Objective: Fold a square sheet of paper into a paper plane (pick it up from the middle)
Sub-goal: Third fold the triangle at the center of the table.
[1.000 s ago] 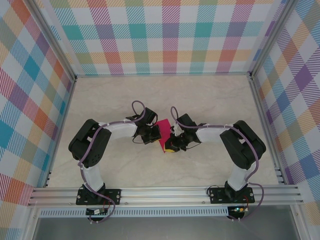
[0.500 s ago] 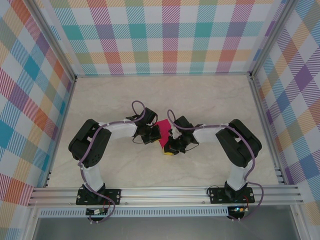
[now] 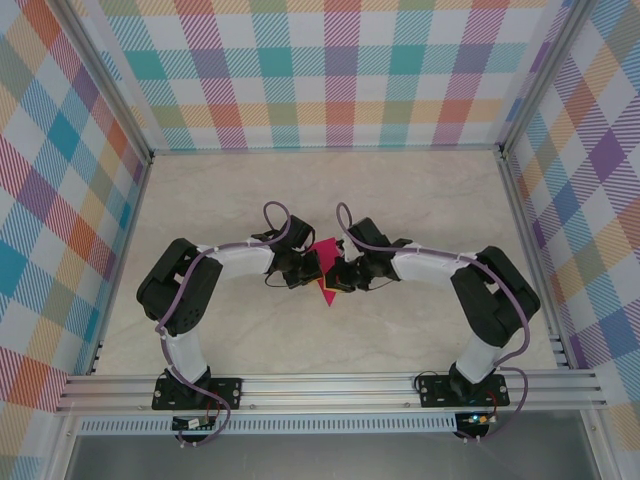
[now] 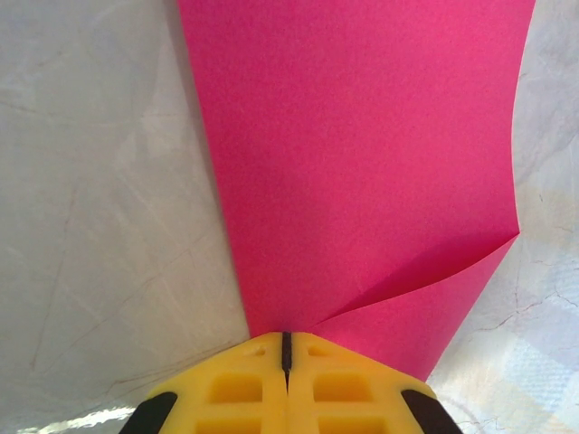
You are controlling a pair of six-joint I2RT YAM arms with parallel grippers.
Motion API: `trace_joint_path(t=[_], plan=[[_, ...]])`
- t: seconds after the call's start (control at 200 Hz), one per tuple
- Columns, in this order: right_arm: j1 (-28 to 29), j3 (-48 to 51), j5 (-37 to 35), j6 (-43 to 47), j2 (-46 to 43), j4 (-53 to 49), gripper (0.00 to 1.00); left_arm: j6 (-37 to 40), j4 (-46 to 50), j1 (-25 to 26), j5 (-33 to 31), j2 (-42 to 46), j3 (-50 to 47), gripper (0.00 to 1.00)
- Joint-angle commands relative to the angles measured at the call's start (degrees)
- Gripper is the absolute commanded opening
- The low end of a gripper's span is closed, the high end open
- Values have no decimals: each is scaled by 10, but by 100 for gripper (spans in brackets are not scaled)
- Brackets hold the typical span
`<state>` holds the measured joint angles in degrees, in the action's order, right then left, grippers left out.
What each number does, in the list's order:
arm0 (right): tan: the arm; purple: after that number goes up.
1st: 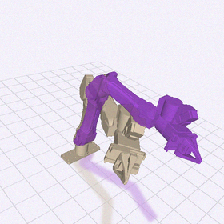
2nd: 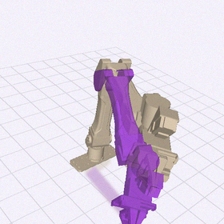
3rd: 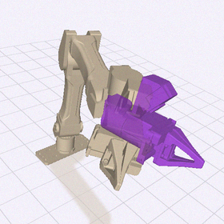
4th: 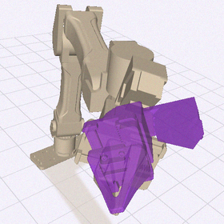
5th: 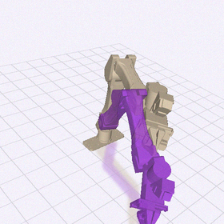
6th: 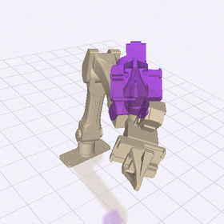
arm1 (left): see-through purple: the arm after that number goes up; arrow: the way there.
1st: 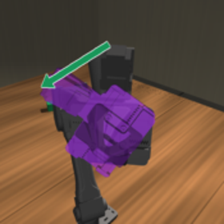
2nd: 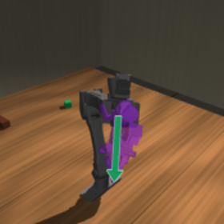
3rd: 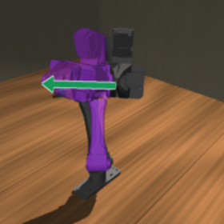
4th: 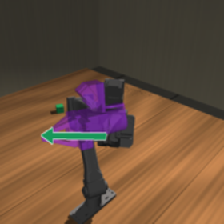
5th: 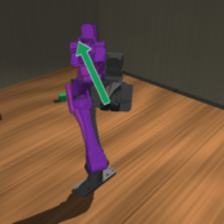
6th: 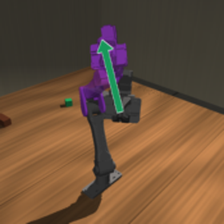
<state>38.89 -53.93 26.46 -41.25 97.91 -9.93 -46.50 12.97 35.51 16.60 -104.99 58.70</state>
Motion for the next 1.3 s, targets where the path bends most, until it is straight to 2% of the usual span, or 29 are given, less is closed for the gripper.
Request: trace_joint_path(t=[0.0,0.29,0.6,0.755,0.95,1.105,1.295], plan=[[1,-9,-23,8,25,-10,4,1,46,7,-41,-22,-26,2],[2,-4,26,34,75,-16,4,0,43,7,-42,-25,-27,2],[3,37,45,58,41,-29,4,-2,42,7,-47,-23,-32,2],[-4,-22,-7,74,4,-51,4,1,48,7,-46,-22,-26,2],[-11,-71,-36,89,64,-56,4,3,43,7,-41,-21,-27,2],[-23,-77,-66,116,68,-58,4,6,45,7,-36,-21,-22,2],[-48,-80,-64,121,96,-63,4,8,43,7,-33,-17,-17,2]])
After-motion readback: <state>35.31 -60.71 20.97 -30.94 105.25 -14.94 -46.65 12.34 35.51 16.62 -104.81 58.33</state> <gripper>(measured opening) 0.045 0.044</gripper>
